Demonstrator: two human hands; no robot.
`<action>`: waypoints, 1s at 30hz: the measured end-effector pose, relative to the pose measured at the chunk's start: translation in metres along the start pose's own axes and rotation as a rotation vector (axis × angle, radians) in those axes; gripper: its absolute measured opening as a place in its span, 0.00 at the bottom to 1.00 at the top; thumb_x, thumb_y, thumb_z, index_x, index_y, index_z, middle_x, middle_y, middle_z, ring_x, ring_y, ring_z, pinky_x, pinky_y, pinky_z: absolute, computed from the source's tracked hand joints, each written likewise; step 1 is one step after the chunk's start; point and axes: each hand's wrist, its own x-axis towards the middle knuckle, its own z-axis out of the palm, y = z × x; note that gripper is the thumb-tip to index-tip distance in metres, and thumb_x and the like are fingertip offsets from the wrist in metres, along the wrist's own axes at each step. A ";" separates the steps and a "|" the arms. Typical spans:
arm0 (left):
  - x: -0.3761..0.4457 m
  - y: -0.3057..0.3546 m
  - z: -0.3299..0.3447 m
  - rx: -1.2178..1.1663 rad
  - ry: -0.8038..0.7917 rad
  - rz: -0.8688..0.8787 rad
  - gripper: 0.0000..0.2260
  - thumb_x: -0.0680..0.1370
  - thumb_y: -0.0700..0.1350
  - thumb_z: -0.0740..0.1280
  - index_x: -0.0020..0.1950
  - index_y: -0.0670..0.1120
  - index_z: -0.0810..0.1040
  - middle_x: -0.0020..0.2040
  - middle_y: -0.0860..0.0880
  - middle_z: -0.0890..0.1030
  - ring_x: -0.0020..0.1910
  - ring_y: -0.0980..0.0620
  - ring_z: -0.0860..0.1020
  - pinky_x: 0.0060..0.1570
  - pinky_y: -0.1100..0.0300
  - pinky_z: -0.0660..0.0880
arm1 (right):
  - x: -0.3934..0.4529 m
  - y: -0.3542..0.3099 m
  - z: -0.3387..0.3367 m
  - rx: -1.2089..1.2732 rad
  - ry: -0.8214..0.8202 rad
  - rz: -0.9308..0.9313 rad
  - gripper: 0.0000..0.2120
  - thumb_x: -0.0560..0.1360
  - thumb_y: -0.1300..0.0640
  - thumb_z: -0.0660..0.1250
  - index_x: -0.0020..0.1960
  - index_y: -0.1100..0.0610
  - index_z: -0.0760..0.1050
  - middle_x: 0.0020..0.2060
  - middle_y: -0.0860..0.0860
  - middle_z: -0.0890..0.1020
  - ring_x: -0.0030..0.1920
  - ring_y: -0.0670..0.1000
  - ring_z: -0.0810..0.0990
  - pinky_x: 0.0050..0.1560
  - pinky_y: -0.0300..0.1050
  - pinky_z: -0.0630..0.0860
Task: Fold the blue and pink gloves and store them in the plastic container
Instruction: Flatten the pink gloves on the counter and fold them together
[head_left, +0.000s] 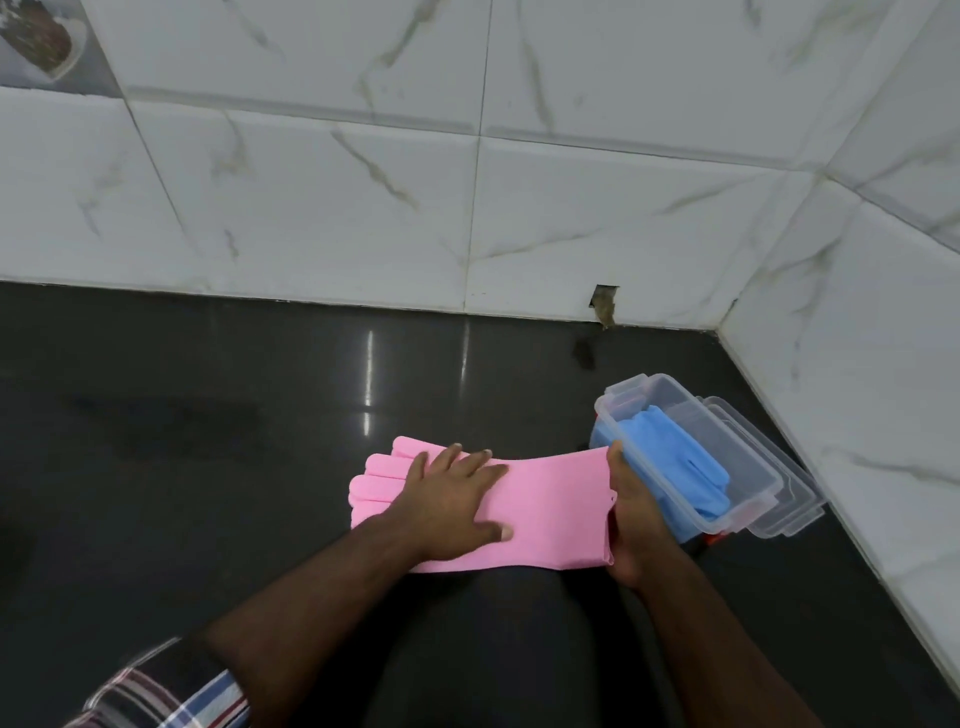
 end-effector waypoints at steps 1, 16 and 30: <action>-0.002 -0.002 0.006 0.029 -0.025 -0.008 0.37 0.77 0.67 0.60 0.81 0.57 0.51 0.83 0.53 0.49 0.81 0.46 0.44 0.77 0.38 0.42 | -0.006 -0.002 -0.011 0.100 -0.174 0.042 0.18 0.75 0.37 0.67 0.55 0.50 0.77 0.50 0.54 0.84 0.51 0.57 0.83 0.54 0.59 0.79; -0.019 -0.022 0.024 0.205 -0.010 -0.001 0.49 0.66 0.81 0.50 0.80 0.61 0.39 0.82 0.54 0.39 0.80 0.49 0.35 0.75 0.39 0.31 | 0.021 0.009 -0.013 -0.450 0.060 -0.143 0.23 0.79 0.57 0.66 0.73 0.53 0.69 0.70 0.52 0.72 0.68 0.56 0.71 0.70 0.60 0.69; -0.027 -0.035 0.020 0.221 -0.007 0.023 0.48 0.63 0.81 0.40 0.81 0.62 0.42 0.82 0.55 0.40 0.80 0.50 0.36 0.74 0.39 0.31 | 0.013 0.007 -0.018 -0.565 0.045 -0.206 0.29 0.75 0.59 0.73 0.73 0.54 0.68 0.69 0.52 0.73 0.68 0.55 0.72 0.69 0.56 0.70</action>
